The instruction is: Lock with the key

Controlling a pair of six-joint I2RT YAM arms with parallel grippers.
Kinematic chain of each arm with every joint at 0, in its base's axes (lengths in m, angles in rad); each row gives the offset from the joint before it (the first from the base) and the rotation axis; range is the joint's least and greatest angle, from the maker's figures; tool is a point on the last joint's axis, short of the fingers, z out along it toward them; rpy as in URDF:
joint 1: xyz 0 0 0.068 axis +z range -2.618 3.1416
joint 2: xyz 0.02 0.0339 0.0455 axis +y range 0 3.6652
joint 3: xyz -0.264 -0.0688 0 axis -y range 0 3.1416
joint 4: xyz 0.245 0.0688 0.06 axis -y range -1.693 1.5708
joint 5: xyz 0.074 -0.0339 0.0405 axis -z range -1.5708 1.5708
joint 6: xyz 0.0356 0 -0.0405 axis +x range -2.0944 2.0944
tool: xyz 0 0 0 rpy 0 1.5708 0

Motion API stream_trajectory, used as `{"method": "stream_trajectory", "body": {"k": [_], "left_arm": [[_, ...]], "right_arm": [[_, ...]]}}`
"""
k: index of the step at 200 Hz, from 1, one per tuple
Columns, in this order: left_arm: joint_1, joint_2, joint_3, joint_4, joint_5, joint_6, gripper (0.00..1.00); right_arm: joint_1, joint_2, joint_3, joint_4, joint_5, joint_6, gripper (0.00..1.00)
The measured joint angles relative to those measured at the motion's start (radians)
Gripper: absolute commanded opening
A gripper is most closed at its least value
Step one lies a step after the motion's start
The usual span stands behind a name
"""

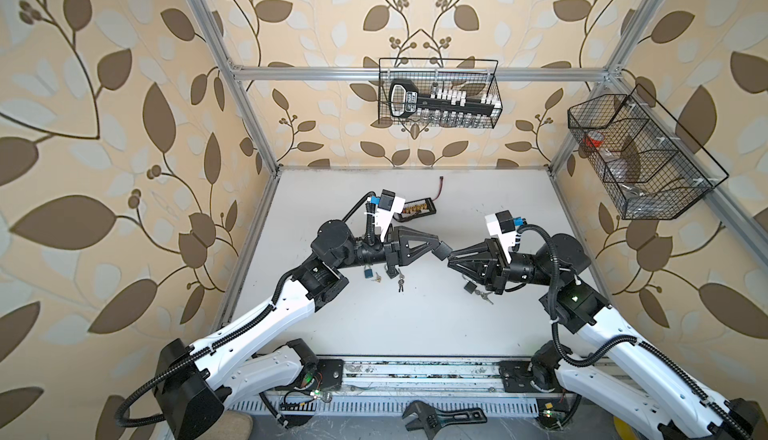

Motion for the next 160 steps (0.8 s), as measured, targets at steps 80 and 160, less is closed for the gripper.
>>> {"method": "stream_trajectory", "body": {"k": [80,160], "left_arm": [[0.059,-0.059,0.005,-0.092,0.000,0.035,0.00],[0.098,-0.068,0.038,-0.117,0.012,0.049,0.00]], "right_arm": [[-0.002,-0.005,0.000,-0.025,0.023,-0.016,0.00],[-0.002,-0.007,0.000,-0.019,0.021,-0.019,0.00]]}}
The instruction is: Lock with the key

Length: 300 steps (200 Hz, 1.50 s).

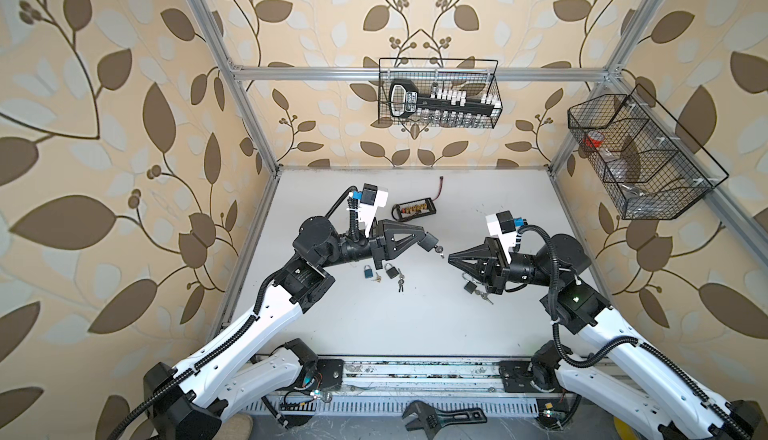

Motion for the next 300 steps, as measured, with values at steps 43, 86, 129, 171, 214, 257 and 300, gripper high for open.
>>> {"method": "stream_trajectory", "body": {"k": [43,86,129,171,214,257,300], "left_arm": [[0.000,0.002,0.000,0.004,0.004,0.000,0.00],[0.000,0.016,0.000,0.026,0.028,-0.017,0.00],[0.000,0.018,0.000,0.049,0.045,-0.026,0.00],[0.000,0.021,0.000,0.057,0.050,-0.030,0.00],[0.000,0.029,0.000,0.065,0.052,-0.044,0.00],[0.000,0.029,0.000,0.068,0.052,-0.045,0.00],[0.000,0.026,0.000,0.070,0.061,-0.048,0.00]], "right_arm": [[0.000,-0.006,0.000,0.050,0.030,0.017,0.47],[0.000,0.048,0.014,0.132,0.028,0.050,0.46],[0.003,0.107,0.033,0.171,-0.002,0.083,0.32],[0.008,0.109,0.037,0.192,-0.018,0.095,0.20],[0.008,0.109,0.038,0.193,-0.025,0.099,0.16],[0.014,0.116,0.039,0.192,-0.036,0.099,0.17],[0.017,0.117,0.039,0.184,-0.035,0.105,0.00]]}}
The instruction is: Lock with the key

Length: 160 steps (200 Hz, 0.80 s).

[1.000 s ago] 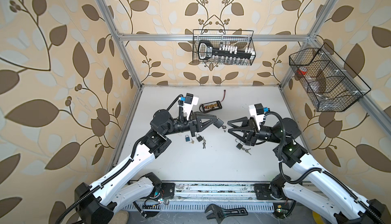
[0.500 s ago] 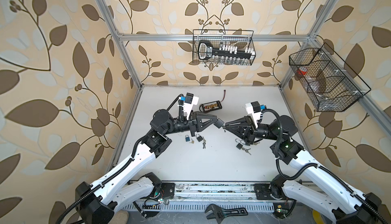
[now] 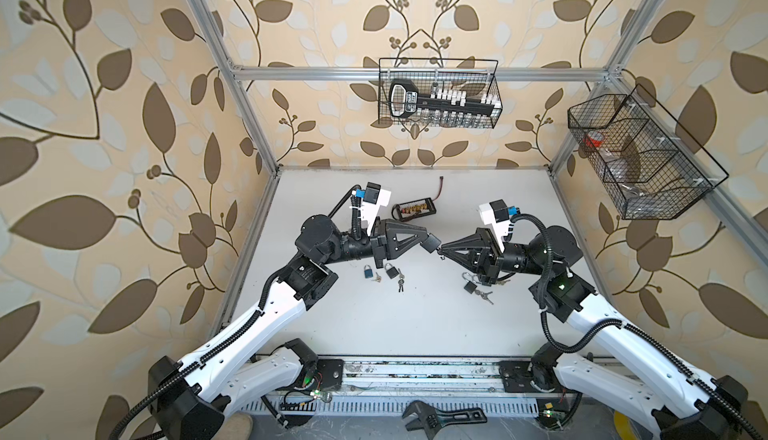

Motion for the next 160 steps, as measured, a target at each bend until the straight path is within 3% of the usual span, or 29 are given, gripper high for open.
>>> {"method": "stream_trajectory", "body": {"k": [61,118,160], "left_arm": [[0.000,-0.049,0.014,-0.086,-0.019,0.031,0.00],[0.007,-0.082,0.190,-0.256,-0.040,0.122,0.00],[0.007,-0.024,0.316,-0.460,-0.039,0.222,0.00]], "right_arm": [[0.006,-0.048,0.000,-0.060,0.014,-0.025,0.00],[0.006,-0.158,-0.020,-0.140,0.030,-0.082,0.00],[0.006,-0.174,-0.029,-0.282,0.194,-0.183,0.00]]}}
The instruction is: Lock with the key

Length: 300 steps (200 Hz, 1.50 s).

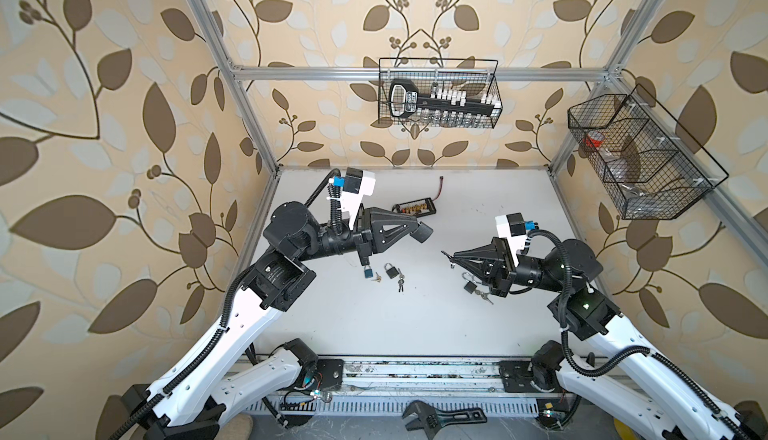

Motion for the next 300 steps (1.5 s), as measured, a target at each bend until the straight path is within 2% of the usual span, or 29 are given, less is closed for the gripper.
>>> {"method": "stream_trajectory", "body": {"k": [20,43,74,94,127,183,237,300], "left_arm": [[0.000,0.064,0.062,-0.136,-0.010,0.065,0.00],[0.000,0.130,0.066,-0.235,-0.021,0.096,0.00],[0.000,0.216,0.017,-0.274,-0.012,0.105,0.00],[-0.001,0.253,-0.039,-0.280,-0.005,0.109,0.00],[-0.020,0.323,-0.060,-0.307,-0.015,0.153,0.00],[-0.084,0.481,-0.060,-0.384,-0.089,0.250,0.00],[-0.094,0.631,-0.059,-0.401,-0.121,0.301,0.00],[-0.094,0.806,0.006,-0.418,-0.097,0.341,0.00]], "right_arm": [[0.000,-0.001,-0.055,-0.047,0.130,-0.032,0.00],[-0.001,-0.012,-0.165,-0.069,0.276,-0.022,0.00],[-0.010,-0.093,-0.293,-0.090,0.463,0.023,0.00],[-0.033,-0.141,-0.322,-0.090,0.529,0.045,0.00],[-0.097,-0.121,-0.327,-0.086,0.497,0.067,0.00],[-0.193,0.058,-0.330,-0.080,0.348,0.111,0.00],[-0.244,0.053,-0.338,-0.062,0.298,0.129,0.00],[-0.246,0.024,-0.344,-0.070,0.289,0.128,0.00]]}}
